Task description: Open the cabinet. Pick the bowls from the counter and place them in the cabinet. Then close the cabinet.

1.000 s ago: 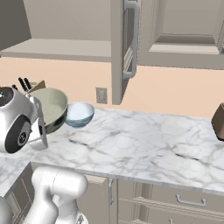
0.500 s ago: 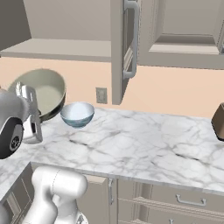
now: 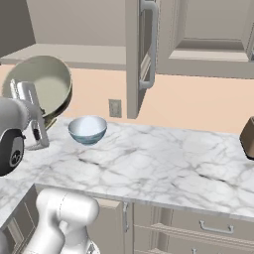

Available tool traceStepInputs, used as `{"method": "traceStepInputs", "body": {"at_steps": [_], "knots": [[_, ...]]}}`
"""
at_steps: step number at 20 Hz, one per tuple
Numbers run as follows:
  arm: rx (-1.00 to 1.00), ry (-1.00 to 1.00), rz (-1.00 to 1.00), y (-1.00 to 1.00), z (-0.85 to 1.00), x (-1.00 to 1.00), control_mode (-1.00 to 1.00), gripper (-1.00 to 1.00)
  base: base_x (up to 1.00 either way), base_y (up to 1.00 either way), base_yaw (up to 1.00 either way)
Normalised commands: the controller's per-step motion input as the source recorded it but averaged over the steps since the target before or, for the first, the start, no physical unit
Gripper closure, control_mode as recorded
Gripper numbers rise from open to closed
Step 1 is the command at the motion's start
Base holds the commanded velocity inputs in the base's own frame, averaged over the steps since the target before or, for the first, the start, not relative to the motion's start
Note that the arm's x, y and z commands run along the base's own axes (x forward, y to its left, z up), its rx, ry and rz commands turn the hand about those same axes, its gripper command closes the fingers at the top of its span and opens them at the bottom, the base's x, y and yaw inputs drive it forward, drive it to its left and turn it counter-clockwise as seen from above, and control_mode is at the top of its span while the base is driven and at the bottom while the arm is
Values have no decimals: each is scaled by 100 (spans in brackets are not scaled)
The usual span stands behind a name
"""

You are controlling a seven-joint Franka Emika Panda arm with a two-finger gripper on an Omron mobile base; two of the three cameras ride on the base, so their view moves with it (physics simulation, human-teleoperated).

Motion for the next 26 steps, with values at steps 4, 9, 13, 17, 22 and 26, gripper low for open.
{"method": "traceStepInputs", "body": {"at_steps": [4, 9, 13, 17, 22, 26], "knots": [[0, -19, 0, 0, 26, 27, -100, 100, 0, 0, 0], [2, -17, 0, 32, 14, 37, -100, 100, 0, 0, 0], [3, -8, 0, 35, 27, 36, -100, 100, 0, 0, 0], [0, 9, 0, 14, 57, 38, -100, 100, 0, 0, 0], [0, 14, 0, 5, 46, 29, -100, 100, 0, 0, 0], [1, 10, 2, 6, 27, 13, -100, 100, 0, 0, 0]]}}
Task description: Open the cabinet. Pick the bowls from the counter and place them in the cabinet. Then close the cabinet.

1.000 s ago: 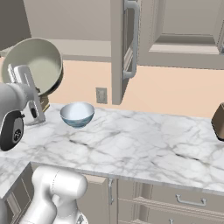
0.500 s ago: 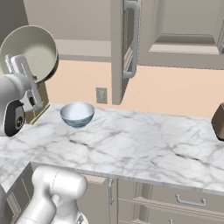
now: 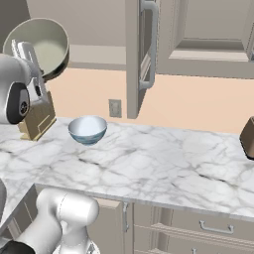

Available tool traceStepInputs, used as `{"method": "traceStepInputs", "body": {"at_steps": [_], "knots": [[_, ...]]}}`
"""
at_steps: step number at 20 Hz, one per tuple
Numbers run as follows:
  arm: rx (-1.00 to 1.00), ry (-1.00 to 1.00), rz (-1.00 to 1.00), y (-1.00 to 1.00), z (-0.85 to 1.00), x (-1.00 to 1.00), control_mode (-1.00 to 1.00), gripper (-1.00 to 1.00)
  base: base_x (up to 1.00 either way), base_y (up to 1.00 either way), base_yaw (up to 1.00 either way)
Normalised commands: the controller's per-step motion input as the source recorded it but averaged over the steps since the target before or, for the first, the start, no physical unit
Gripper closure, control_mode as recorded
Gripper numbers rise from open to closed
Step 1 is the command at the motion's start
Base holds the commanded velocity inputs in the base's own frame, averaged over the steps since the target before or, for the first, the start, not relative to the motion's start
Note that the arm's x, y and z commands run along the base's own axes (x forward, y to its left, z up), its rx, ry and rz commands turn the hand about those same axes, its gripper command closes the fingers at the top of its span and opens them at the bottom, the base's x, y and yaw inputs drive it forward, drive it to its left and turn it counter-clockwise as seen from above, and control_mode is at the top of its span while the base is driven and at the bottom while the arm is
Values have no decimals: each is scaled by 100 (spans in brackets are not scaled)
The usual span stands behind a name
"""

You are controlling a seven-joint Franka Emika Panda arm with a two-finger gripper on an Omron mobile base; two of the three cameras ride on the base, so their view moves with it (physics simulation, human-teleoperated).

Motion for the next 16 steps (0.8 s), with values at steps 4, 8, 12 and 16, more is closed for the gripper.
{"method": "traceStepInputs", "body": {"at_steps": [4, 8, 12, 16], "knots": [[0, 0, 0, 28, 0, 14, -100, 100, 0, 0, 0], [0, -1, 0, 27, 0, 39, -100, 100, 0, 0, 0], [0, -4, 0, 14, 0, 47, -100, 100, 0, 0, 0], [0, -4, 0, 26, 0, 55, -100, 100, 0, 0, 0]]}}
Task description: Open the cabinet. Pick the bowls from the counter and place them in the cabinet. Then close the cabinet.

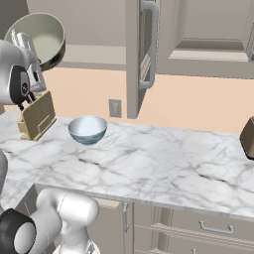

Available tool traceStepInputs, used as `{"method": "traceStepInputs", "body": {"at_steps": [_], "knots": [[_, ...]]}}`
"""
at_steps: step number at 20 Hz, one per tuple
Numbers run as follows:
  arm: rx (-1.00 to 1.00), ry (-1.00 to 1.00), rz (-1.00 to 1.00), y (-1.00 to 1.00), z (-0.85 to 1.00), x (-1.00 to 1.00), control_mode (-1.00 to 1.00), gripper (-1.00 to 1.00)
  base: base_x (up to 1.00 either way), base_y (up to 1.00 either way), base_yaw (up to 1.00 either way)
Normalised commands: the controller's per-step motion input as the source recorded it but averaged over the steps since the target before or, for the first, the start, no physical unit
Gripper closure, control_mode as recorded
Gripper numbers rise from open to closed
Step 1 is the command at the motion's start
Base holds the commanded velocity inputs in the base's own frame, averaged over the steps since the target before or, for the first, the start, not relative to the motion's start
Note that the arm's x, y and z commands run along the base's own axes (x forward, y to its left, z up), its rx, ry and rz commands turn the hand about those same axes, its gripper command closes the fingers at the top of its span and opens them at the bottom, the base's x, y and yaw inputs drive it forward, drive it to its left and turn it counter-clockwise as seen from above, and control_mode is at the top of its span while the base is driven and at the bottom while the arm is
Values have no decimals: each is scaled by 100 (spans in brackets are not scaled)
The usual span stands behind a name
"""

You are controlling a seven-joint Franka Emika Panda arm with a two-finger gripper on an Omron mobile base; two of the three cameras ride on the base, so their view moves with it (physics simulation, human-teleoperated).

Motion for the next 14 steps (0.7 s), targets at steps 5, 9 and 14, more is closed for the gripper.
{"method": "traceStepInputs", "body": {"at_steps": [5, 9, 14], "knots": [[0, 0, 0, 39, 0, 52, -100, 100, 0, 0, 0], [0, 1, 0, 36, 0, 55, -100, 100, 0, 0, 0], [0, 0, 0, 39, 0, 54, -100, 100, 0, 0, 0]]}}
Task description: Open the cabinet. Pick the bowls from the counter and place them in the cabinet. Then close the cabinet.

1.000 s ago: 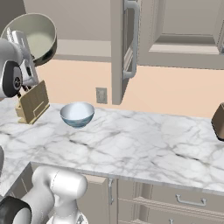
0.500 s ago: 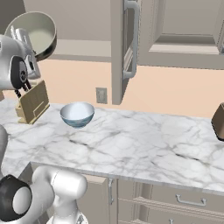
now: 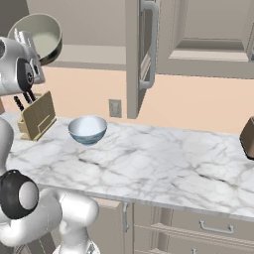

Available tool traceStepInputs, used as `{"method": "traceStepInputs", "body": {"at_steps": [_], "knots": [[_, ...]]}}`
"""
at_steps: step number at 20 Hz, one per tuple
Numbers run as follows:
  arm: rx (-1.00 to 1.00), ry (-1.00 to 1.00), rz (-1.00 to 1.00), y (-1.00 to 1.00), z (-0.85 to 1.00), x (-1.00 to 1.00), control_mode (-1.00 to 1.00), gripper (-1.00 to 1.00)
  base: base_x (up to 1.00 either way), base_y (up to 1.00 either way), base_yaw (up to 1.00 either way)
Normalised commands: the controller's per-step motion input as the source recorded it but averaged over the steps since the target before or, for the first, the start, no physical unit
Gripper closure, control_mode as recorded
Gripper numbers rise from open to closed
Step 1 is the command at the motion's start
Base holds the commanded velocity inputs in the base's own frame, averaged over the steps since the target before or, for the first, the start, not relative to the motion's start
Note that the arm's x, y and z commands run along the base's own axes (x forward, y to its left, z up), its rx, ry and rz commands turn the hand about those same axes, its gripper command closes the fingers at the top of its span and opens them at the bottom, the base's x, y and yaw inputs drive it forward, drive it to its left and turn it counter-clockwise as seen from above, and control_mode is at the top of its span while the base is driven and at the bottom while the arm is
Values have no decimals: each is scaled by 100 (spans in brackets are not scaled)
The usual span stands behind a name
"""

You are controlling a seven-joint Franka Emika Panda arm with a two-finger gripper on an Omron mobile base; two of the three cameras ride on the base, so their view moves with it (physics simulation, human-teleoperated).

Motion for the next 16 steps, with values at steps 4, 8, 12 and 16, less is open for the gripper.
{"method": "traceStepInputs", "body": {"at_steps": [4, 8, 12, 16], "knots": [[0, 0, 0, 42, 0, 50, -100, 100, 0, 0, 0], [0, 0, 1, 26, 8, 54, -100, 100, 0, 0, 0], [0, 0, 2, 31, 4, 52, -100, 100, 0, 0, 0], [0, 0, 2, 32, 0, 54, -100, 100, 0, 0, 0]]}}
